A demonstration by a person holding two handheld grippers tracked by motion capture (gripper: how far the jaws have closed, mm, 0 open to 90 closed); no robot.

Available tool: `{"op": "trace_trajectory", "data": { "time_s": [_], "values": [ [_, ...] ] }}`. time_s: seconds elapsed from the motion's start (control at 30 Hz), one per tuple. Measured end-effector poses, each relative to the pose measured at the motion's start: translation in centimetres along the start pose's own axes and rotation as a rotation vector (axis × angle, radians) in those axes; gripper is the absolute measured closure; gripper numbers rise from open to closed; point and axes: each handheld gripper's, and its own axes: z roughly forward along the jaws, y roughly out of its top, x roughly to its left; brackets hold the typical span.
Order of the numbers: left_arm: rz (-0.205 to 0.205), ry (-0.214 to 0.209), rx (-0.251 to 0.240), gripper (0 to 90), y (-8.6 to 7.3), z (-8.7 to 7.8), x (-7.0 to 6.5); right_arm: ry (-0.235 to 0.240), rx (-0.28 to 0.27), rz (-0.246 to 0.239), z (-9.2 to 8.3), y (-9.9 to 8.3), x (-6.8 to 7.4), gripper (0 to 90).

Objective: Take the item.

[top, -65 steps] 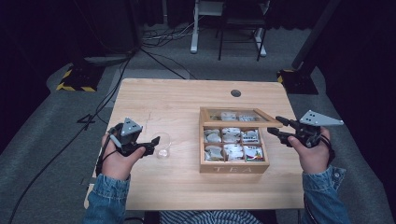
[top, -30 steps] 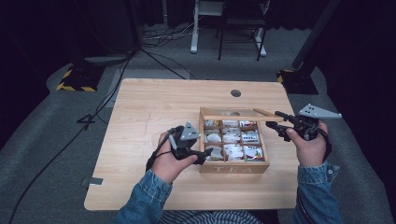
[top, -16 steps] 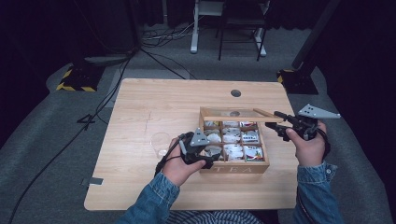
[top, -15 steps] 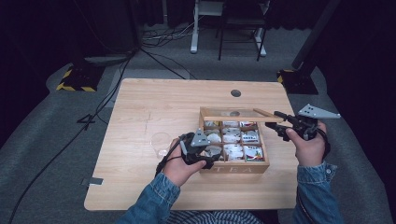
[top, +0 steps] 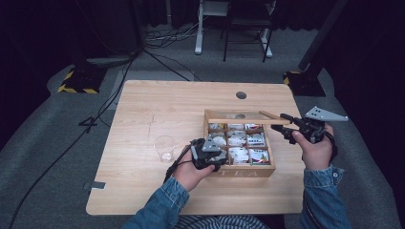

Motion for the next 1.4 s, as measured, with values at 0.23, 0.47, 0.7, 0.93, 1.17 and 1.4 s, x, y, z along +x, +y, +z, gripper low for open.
{"op": "trace_trajectory", "data": {
  "time_s": [0.23,0.47,0.7,0.93,1.17,1.4],
  "values": [
    [0.01,-0.003,0.009,65.8,-0.3,0.7,0.0,0.001,0.0,0.004,0.1,-0.1,0.0,42.6],
    [0.006,-0.015,0.028,81.6,-0.5,0.8,0.3,-0.002,0.007,0.002,0.3,-0.2,-0.1,42.5],
    [0.016,-0.006,0.004,89.3,-0.3,0.4,0.3,0.0,0.005,0.002,0.3,-0.2,-0.1,42.4],
    [0.044,0.003,-0.035,89.4,0.2,-0.9,0.2,0.003,0.008,0.005,0.3,-0.2,-0.2,42.4],
    [0.054,0.009,-0.067,89.4,0.7,-2.1,0.1,0.005,0.007,0.006,0.3,-0.3,-0.2,42.2],
    [0.045,0.012,-0.084,89.4,0.9,-3.1,0.4,0.005,0.006,0.007,0.3,-0.3,-0.2,42.2]
  ]
}}
